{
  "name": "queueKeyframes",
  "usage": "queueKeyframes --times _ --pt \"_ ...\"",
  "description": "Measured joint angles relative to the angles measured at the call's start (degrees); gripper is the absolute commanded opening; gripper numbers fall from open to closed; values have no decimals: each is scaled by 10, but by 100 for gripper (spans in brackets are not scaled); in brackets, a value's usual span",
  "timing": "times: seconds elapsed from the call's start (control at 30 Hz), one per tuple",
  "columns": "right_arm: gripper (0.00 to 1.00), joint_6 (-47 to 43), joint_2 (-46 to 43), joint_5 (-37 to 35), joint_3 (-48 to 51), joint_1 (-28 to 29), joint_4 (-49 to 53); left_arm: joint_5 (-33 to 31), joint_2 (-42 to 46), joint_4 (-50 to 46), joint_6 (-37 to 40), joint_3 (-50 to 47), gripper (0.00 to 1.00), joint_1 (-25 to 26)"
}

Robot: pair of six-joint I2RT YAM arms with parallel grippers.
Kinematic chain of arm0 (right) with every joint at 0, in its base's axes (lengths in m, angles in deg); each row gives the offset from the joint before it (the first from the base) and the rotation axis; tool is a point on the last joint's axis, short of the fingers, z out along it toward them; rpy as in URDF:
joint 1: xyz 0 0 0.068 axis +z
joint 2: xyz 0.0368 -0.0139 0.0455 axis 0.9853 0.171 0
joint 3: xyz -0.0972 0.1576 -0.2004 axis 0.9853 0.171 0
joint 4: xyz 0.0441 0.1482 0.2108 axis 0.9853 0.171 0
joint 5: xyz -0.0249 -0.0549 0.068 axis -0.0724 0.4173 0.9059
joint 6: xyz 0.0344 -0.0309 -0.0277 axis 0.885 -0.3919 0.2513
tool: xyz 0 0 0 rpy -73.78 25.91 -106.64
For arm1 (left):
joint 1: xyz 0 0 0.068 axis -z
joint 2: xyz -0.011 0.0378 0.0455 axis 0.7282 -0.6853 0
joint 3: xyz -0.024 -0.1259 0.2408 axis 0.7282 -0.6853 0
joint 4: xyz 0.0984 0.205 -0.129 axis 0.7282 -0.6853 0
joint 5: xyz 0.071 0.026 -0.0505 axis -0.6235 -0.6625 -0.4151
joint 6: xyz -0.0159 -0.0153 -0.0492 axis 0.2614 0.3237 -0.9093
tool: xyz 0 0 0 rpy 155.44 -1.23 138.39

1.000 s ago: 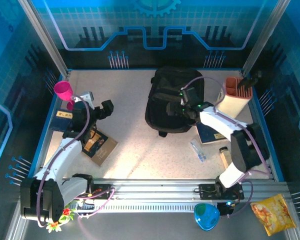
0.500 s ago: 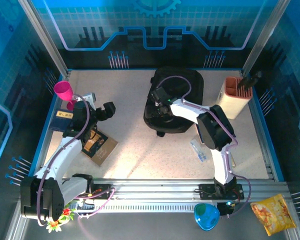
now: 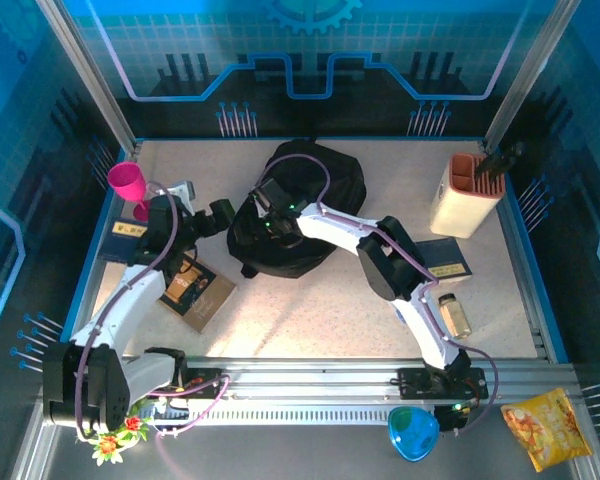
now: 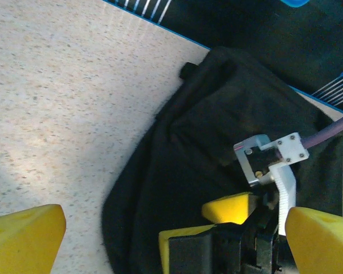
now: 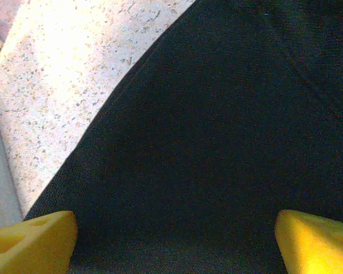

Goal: Pack the student bag
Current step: Move the student bag to the top-center of the table, then unzip the student bag at the top-center of the table.

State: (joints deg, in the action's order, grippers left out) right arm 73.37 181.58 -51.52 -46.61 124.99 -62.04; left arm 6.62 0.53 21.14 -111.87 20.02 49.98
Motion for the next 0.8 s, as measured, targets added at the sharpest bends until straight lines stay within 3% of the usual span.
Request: queueKeyframes --times 0.1,0.23,0.43,0.57,0.8 --pt "90 10 -60 15 57 -14 4 31 -18 -1 -16 22 99 0" --pt "89 29 -207 26 177 -51 -7 64 -33 -3 -41 40 99 13" --pt "82 61 -374 1 319 -138 -30 85 -64 -20 -63 66 96 74" --pt "77 80 -384 -21 391 -178 -28 82 -91 -17 -98 69 89 135" --pt "59 107 -367 -8 436 -186 -28 88 -166 5 -178 69 75 195"
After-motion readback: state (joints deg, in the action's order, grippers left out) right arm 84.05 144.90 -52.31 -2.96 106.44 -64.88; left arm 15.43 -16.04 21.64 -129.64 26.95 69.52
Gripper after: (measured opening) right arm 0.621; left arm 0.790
